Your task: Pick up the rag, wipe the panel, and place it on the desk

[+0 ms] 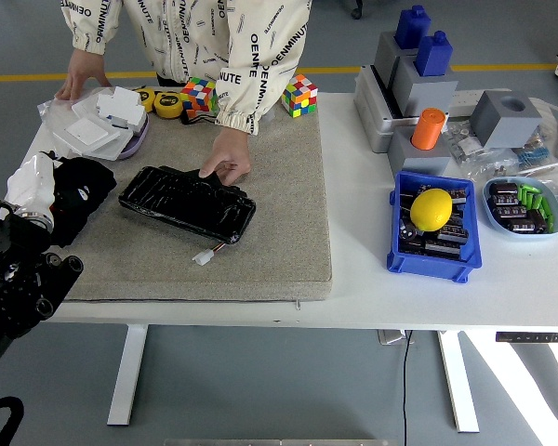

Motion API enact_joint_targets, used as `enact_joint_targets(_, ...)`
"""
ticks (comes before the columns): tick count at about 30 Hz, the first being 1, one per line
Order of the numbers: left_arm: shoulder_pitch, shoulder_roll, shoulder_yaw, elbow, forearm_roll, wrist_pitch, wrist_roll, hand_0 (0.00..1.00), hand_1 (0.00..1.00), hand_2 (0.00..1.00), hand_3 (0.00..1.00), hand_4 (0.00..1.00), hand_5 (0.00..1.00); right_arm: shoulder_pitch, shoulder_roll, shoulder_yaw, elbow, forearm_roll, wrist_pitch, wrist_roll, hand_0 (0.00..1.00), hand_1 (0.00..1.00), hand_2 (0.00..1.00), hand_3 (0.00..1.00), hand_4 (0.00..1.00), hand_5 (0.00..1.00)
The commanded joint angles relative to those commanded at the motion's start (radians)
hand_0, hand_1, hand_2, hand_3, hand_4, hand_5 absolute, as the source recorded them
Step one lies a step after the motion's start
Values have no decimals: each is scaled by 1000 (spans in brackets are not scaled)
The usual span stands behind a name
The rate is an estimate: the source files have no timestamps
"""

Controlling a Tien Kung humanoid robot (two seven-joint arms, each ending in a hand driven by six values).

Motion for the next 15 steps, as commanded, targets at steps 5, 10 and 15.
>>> enact_joint_targets(5,9,3,9,-29,1,-37,71,504,659,654,663,906,75,-2,0,6,-1,-5,1,-1,547,558,493,523,887,349)
enact_joint_targets(10,16,5,0,-57,11,-59,113,692,836,891,898,972,203,-3,1,2,0,-3,1,-1,547,560,493,523,888,348)
enact_joint_targets(15,33,12,-11,-112,3,-83,148,729,895,963,981,991,252,-3,1,3,0,-2,2,-1,546,558,492,523,888,349)
